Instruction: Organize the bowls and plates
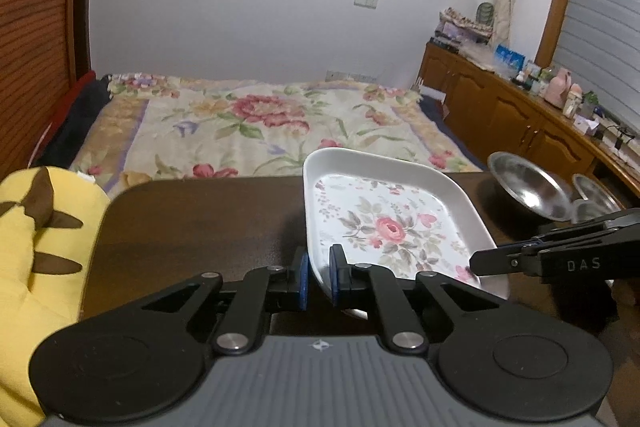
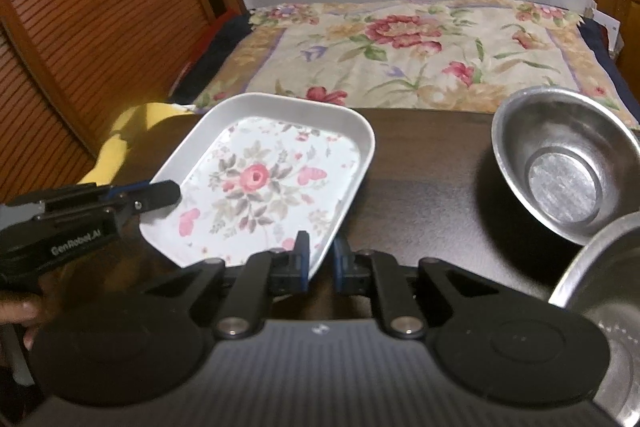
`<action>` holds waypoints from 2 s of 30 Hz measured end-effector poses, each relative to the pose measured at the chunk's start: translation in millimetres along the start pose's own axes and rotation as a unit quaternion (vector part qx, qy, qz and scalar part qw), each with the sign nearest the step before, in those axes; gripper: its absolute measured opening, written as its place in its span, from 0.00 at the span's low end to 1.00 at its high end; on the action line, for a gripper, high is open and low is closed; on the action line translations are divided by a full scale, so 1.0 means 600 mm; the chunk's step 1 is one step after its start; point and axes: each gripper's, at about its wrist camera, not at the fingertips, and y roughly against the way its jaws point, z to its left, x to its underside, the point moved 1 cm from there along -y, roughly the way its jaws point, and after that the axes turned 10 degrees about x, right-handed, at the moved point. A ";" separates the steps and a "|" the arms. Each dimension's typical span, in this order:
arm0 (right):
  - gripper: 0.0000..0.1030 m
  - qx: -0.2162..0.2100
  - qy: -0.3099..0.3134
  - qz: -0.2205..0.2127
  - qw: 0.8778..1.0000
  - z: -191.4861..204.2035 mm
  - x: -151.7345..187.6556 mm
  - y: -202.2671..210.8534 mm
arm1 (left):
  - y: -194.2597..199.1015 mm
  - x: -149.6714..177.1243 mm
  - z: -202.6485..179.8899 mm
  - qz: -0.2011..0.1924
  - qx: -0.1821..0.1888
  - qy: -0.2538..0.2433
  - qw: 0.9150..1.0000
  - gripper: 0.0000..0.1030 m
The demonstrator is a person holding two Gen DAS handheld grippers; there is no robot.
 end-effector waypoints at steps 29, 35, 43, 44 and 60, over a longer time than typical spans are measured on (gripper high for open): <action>0.13 -0.031 0.026 -0.083 0.996 -0.030 0.036 0.146 | 0.125 0.019 -0.097 -0.026 0.013 -0.044 0.999 0.12; 0.13 -0.035 0.031 -0.083 0.995 -0.032 0.054 0.152 | 0.139 0.035 -0.114 -0.026 0.011 -0.053 0.998 0.12; 0.13 -0.041 0.033 -0.079 0.995 -0.035 0.073 0.156 | 0.151 0.053 -0.128 -0.020 0.012 -0.061 0.998 0.13; 0.13 -0.042 0.034 -0.079 0.995 -0.035 0.078 0.158 | 0.152 0.056 -0.129 -0.019 0.013 -0.061 0.998 0.13; 0.13 -0.050 0.044 -0.070 0.995 -0.036 0.119 0.171 | 0.168 0.095 -0.141 -0.007 0.024 -0.065 0.998 0.13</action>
